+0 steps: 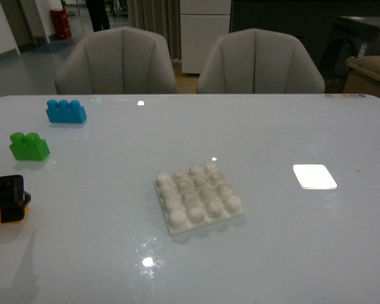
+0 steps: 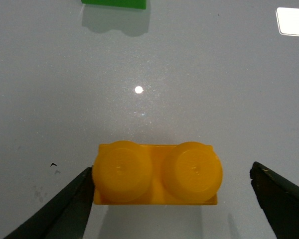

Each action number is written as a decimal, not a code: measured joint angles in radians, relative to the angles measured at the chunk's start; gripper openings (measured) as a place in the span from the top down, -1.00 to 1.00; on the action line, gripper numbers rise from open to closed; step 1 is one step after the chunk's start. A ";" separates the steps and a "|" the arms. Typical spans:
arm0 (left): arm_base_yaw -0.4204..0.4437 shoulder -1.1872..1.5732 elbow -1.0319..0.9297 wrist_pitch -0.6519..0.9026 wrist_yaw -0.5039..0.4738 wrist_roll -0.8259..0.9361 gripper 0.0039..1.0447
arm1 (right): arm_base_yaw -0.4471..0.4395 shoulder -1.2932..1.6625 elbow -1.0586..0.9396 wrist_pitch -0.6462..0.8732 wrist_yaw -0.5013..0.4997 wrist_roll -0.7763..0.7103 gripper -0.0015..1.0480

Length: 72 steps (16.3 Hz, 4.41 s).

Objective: Insert yellow block into base center

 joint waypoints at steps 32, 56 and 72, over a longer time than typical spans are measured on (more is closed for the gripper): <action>-0.828 0.193 0.576 -0.511 -0.619 -0.571 -0.08 | 0.000 0.000 0.000 0.000 0.000 0.000 -0.88; -0.745 -0.153 0.293 -0.060 -0.565 -0.381 -0.86 | 0.000 0.000 0.000 0.000 0.000 0.000 -0.88; -0.170 -1.322 -0.747 0.123 -0.086 -0.039 0.97 | 0.000 0.000 0.000 0.000 0.000 0.000 -0.88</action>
